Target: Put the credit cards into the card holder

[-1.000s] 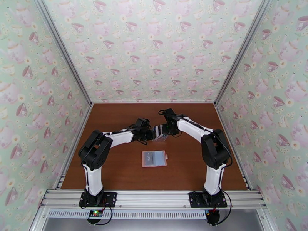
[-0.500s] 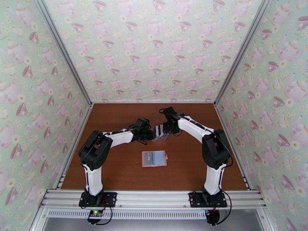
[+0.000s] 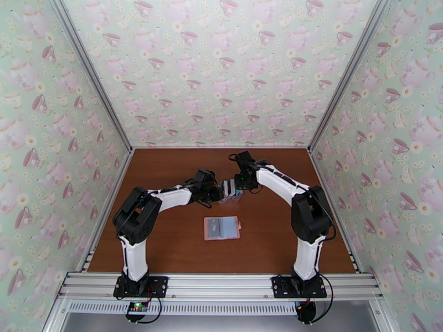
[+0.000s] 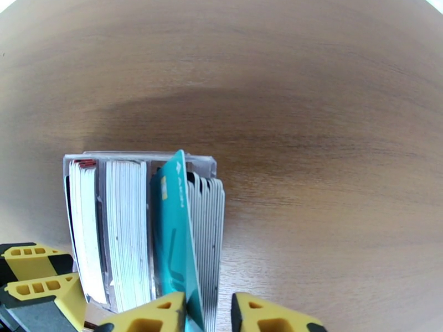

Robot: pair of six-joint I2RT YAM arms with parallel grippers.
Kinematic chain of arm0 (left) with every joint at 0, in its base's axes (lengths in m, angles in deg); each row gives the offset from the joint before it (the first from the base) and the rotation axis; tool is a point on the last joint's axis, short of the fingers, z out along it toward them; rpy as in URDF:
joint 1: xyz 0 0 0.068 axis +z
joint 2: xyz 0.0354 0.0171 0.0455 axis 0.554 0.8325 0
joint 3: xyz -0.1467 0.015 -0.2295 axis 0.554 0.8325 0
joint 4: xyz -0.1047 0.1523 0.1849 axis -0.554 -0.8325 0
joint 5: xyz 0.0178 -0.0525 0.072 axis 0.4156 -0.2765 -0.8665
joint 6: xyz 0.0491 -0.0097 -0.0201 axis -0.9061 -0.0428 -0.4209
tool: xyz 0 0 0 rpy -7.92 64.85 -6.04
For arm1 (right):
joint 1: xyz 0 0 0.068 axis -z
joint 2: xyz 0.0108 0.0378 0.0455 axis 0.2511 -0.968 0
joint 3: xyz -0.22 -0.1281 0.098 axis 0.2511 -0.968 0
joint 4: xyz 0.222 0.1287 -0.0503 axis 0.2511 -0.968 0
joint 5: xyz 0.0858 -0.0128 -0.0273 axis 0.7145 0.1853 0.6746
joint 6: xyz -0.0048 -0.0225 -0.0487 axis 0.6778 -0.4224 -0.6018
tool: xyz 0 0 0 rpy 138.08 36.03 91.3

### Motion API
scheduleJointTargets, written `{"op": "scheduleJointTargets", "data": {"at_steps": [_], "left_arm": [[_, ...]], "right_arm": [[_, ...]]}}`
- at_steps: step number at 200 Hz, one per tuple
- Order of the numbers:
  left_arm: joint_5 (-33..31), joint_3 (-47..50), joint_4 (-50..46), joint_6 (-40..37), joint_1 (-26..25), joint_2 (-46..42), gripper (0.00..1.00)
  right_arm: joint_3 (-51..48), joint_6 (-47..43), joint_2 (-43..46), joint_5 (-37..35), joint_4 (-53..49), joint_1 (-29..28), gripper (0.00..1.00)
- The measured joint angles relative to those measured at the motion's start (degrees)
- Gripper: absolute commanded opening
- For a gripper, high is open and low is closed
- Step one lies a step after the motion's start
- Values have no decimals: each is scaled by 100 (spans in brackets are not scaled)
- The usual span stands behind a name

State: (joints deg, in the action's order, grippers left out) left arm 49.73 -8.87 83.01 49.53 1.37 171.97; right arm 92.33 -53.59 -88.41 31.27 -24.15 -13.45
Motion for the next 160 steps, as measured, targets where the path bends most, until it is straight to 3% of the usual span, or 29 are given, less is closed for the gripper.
{"op": "scheduleJointTargets", "data": {"at_steps": [51, 160], "left_arm": [[9, 0, 2, 2, 0, 0, 36], [63, 0, 46, 66, 11, 35, 36]], "right_arm": [[15, -20, 9, 83, -11, -2, 15], [15, -7, 94, 415, 2, -90, 8]]}}
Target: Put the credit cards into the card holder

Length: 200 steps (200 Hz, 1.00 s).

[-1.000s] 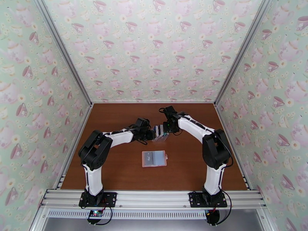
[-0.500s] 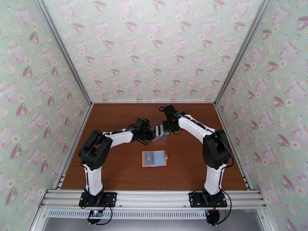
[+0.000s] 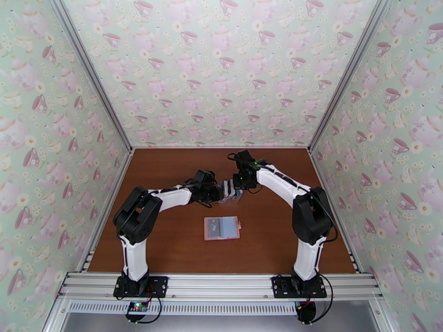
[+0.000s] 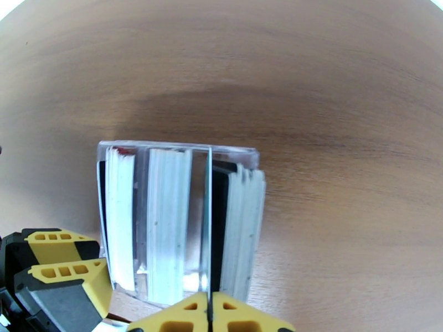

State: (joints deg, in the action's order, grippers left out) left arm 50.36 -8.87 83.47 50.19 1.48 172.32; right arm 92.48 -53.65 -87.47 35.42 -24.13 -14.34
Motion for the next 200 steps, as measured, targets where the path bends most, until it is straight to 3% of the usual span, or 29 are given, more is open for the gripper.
{"op": "scheduleJointTargets", "data": {"at_steps": [200], "left_arm": [[44, 0, 0, -2, 26, 0, 36]], "right_arm": [[483, 101, -555, 70, -138, -116, 20]]}}
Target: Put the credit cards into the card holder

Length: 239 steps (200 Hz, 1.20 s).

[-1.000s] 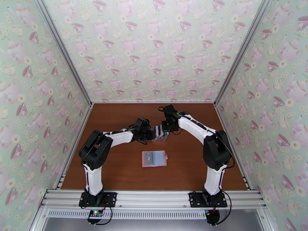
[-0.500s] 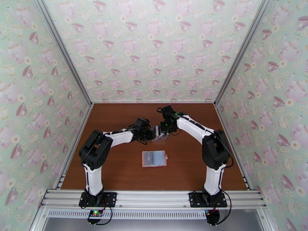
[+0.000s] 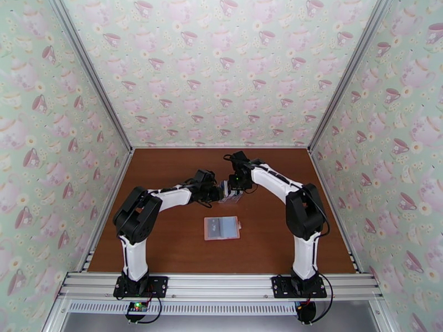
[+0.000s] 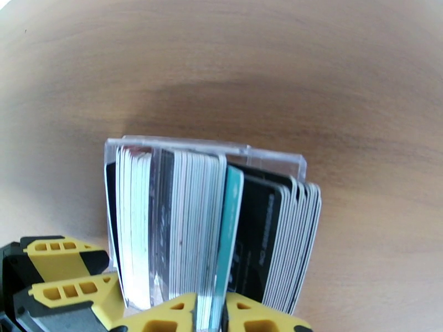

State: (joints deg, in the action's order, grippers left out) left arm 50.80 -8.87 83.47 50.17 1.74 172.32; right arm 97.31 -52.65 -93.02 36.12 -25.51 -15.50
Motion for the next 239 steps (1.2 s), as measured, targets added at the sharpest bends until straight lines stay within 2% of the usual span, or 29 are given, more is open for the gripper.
{"op": "scheduleJointTargets", "data": {"at_steps": [101, 121, 167, 239], "left_arm": [[39, -2, -52, -28, 72, 0, 35], [42, -31, -98, -74, 87, 0, 35], [42, -90, -238, -111, 118, 0, 35], [11, -321, -686, -264, 125, -2, 36]], "right_arm": [[367, 111, -251, -101, -140, 22, 11], [367, 181, -243, -109, -131, 22, 0], [315, 319, -125, -164, -81, 22, 0], [85, 472, 944, -365, 17, 22, 0]]}}
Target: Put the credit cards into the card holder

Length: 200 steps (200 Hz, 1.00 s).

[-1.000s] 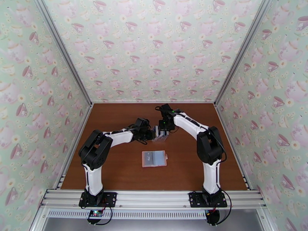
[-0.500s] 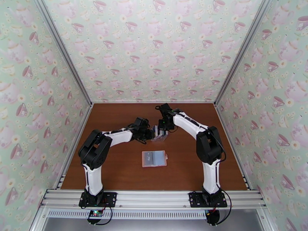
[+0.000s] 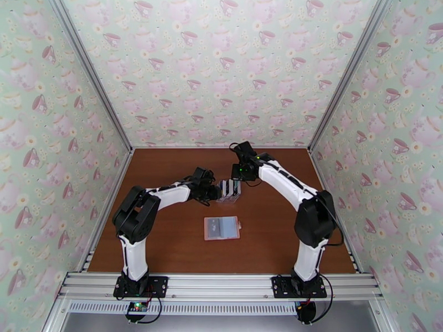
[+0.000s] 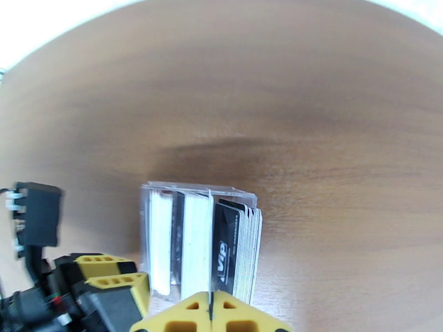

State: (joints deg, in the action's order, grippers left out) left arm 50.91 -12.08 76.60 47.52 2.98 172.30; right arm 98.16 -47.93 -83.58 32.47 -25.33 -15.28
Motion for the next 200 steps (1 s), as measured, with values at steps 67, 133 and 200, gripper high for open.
{"op": "scheduleJointTargets", "data": {"at_steps": [67, 133, 200], "left_arm": [[-146, -302, -472, -155, 0, -219, 37], [-437, 96, -632, -278, -120, -1163, 37], [-793, 1676, -619, -186, -774, -2083, 38]], "right_arm": [[-831, 197, 938, 81, 144, 0, 0], [-2404, 420, 2085, 1056, 1102, 0, 0], [-4413, 1040, 2778, 2203, 2771, -160, 0]]}}
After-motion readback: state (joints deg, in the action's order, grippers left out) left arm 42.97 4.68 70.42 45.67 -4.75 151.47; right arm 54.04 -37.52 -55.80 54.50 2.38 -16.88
